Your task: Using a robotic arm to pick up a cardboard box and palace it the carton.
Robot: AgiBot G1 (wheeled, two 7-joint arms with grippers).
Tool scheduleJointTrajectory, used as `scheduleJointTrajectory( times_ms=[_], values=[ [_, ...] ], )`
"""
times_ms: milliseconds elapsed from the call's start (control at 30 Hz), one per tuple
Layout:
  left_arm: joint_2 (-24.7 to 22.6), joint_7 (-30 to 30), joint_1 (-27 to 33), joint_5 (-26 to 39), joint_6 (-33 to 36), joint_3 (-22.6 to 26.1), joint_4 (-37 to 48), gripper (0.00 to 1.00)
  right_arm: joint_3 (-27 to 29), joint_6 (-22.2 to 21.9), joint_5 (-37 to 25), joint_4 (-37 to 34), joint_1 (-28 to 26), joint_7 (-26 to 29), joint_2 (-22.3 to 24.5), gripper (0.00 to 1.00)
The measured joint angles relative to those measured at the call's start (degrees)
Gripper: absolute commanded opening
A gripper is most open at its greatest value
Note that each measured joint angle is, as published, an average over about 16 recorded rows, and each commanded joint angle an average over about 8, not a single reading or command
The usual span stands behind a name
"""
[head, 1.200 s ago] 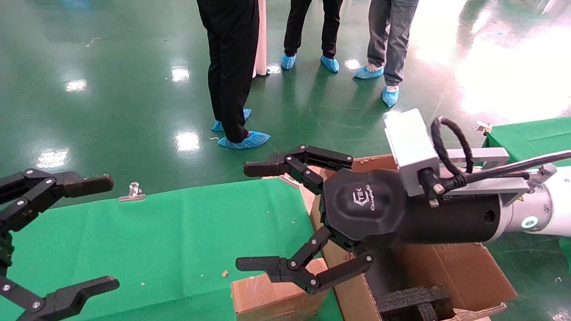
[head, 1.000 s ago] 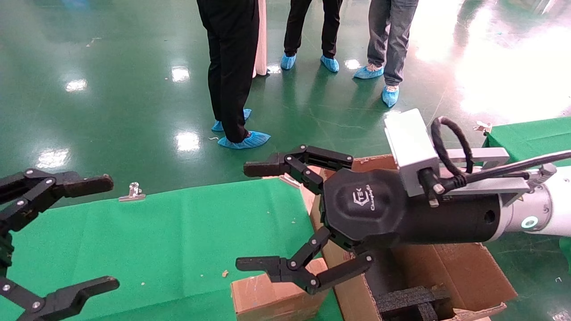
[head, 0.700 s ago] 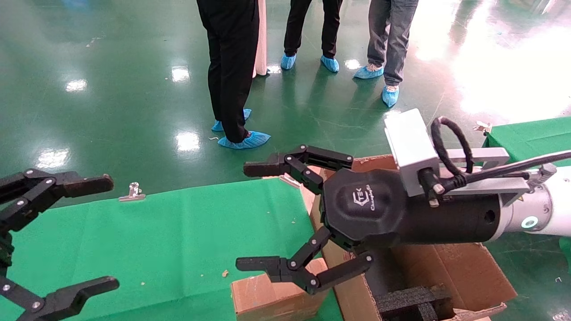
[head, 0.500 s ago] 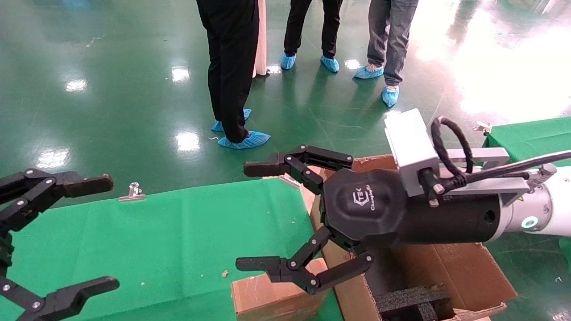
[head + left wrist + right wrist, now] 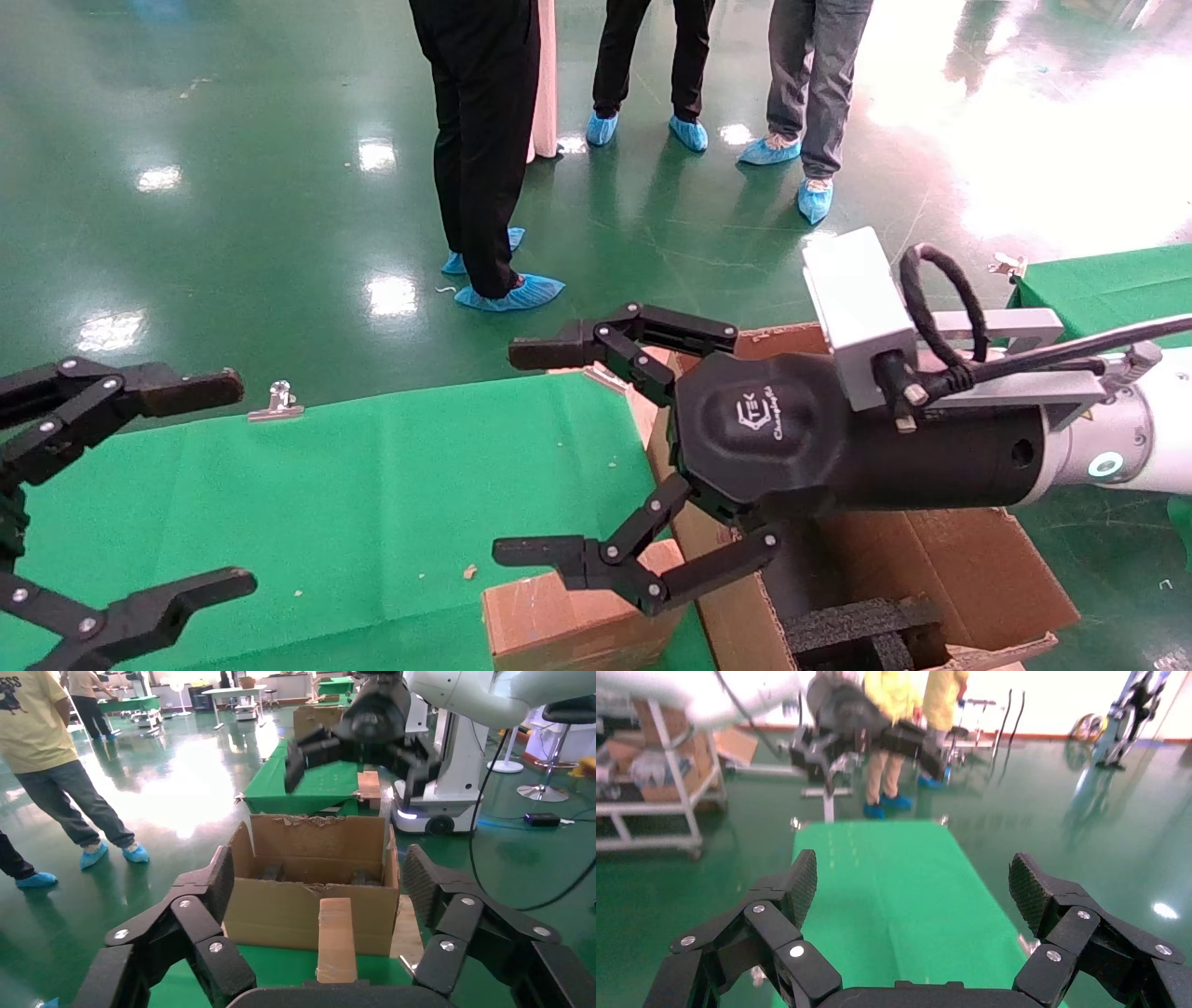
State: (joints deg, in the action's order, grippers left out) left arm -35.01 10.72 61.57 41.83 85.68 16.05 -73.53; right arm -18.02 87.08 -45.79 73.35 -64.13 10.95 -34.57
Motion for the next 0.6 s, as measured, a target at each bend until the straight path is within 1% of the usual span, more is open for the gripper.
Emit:
scheduleJointTrajectory(
  times_ms=[133,267,433,600],
  values=[
    [0.0,0.0,0.0,0.0,0.0,0.0,0.0,0.0,-2.4,1.2,-4.0,-0.5,-2.9,0.5,-0.1,1.0],
    [0.0,0.0,0.0,0.0,0.0,0.0,0.0,0.0,-6.0,2.5,-8.8,-1.3,-6.9,1.2,-0.6,1.0],
    [0.0,0.0,0.0,0.0,0.0,0.1,0.0,0.0,-12.1,3.6,-14.8,-2.7,-12.4,2.2,-2.0,1.0],
    [0.0,0.0,0.0,0.0,0.0,0.1,0.0,0.0,-19.2,4.0,-19.3,-4.5,-17.8,2.5,-3.9,1.0]
  ],
)
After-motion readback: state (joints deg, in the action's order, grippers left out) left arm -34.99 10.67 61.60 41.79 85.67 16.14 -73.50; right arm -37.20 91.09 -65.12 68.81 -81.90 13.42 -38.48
